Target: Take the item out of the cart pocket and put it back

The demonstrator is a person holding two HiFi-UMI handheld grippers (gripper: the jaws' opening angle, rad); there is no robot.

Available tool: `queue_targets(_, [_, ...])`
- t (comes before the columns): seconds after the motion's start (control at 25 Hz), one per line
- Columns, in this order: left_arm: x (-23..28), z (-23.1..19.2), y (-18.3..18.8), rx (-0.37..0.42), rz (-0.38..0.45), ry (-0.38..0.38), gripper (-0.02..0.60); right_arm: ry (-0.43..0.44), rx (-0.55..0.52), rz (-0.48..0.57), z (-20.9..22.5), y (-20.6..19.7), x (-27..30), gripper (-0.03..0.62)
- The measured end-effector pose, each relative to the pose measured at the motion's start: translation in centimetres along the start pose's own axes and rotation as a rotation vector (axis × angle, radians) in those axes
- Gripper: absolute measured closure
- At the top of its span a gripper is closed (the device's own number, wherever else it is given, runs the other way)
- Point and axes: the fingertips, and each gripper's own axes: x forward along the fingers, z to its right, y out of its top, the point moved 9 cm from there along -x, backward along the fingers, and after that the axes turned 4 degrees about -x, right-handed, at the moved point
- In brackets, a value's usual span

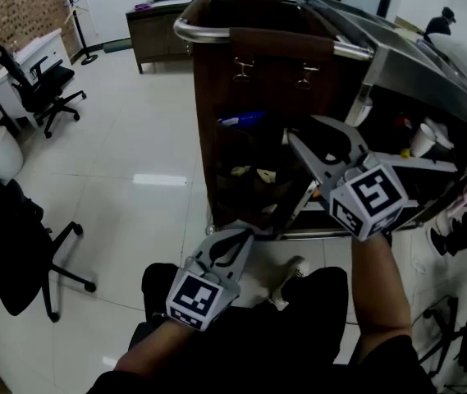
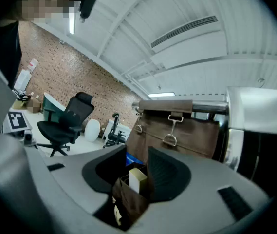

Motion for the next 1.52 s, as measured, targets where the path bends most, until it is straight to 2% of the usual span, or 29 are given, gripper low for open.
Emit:
queue_targets(0.16, [-0.3, 0.5, -0.2, -0.005, -0.002, 0.002, 0.581, 0.123, -0.032, -0.065, 0.5, -1.1, 2.1, 0.416])
queue_targets(0.24, [-0.4, 0.6, -0.3, -0.006, -0.007, 0.001, 0.581, 0.154, -0.041, -0.102, 0.6, -1.8, 2.7, 0.415])
queue_targets(0.6, [-0.5, 0.9, -0.2, -0.010, -0.007, -0.005, 0.581, 0.139, -0.060, -0.163, 0.6, -3.3, 3.3, 0.418])
queue_targets(0.84, [-0.7, 1.1, -0.1, -0.007, -0.001, -0.005, 0.581, 0.153, -0.075, -0.210, 0.4, -3.3, 3.3, 0.456])
queue_targets(1.04, [-0.9, 1.2, -0.2, -0.013, -0.007, -0.001, 0.581, 0.124, -0.032, -0.188, 0.9, -3.1, 3.0, 0.468])
queue_targets(1.16, [-1.0, 1.1, -0.2, -0.012, -0.006, 0.002, 0.581, 0.089, 0.023, -0.153, 1.7, -2.4, 2.7, 0.500])
queue_targets(1.32, [-1.1, 1.0, -0.2, -0.007, -0.004, 0.008, 0.581, 0.064, 0.086, -0.105, 2.6, -1.0, 1.9, 0.503])
queue_targets(1.52, [-1.1, 1.1, 0.0, -0.015, -0.002, 0.006, 0.581, 0.042, 0.114, -0.046, 3.2, 1.6, 0.4, 0.504])
